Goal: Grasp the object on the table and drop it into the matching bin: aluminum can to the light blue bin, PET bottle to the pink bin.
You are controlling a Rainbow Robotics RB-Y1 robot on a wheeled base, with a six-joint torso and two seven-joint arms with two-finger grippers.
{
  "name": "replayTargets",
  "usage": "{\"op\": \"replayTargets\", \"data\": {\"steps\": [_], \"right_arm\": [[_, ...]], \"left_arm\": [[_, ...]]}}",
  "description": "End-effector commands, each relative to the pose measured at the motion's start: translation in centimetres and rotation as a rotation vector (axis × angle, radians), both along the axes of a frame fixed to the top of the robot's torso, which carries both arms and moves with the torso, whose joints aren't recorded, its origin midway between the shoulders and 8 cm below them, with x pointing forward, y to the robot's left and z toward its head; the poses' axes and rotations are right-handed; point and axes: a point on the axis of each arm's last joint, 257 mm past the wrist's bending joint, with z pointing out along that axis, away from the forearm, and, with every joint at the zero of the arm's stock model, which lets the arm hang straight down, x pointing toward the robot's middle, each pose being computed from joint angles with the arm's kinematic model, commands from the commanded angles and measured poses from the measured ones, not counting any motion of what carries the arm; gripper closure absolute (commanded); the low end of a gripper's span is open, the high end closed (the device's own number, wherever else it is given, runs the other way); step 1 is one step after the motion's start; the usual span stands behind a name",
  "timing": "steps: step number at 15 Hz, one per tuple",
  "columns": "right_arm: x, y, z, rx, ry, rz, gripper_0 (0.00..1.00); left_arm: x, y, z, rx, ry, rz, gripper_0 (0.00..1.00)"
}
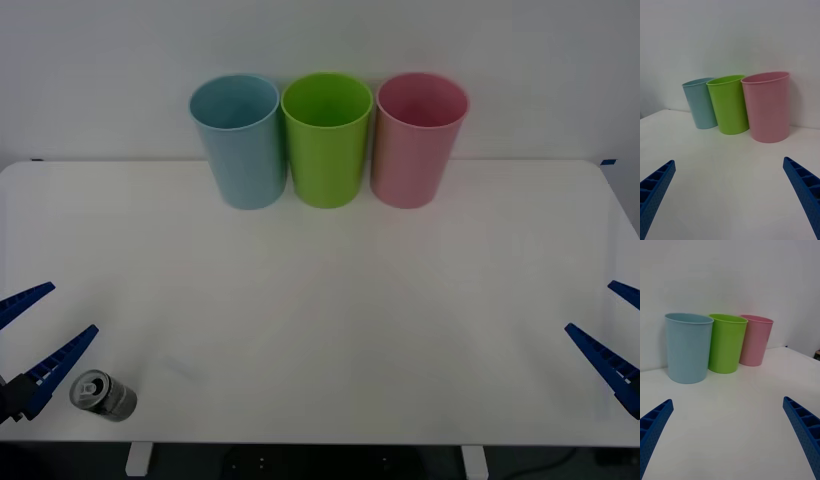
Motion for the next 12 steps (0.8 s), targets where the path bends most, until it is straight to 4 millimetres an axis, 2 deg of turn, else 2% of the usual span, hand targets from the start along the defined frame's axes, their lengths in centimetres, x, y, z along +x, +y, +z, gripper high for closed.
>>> {"op": "replayTargets", "data": {"steps": [1, 5, 12], "right_arm": [[0.0, 0.0, 0.0, 0.000, 0.000, 0.000, 0.00], [0.0, 0.0, 0.0, 0.000, 0.000, 0.000, 0.00], [0.0, 0.0, 0.0, 0.000, 0.000, 0.000, 0.00]], "left_arm": [[0.0, 0.0, 0.0, 0.000, 0.000, 0.000, 0.00], [0.4, -0.4, 1.0, -0.032, -0.020, -0.014, 0.00], [-1.9, 2.0, 0.1, 0.037, 0.037, -0.009, 0.00]]}}
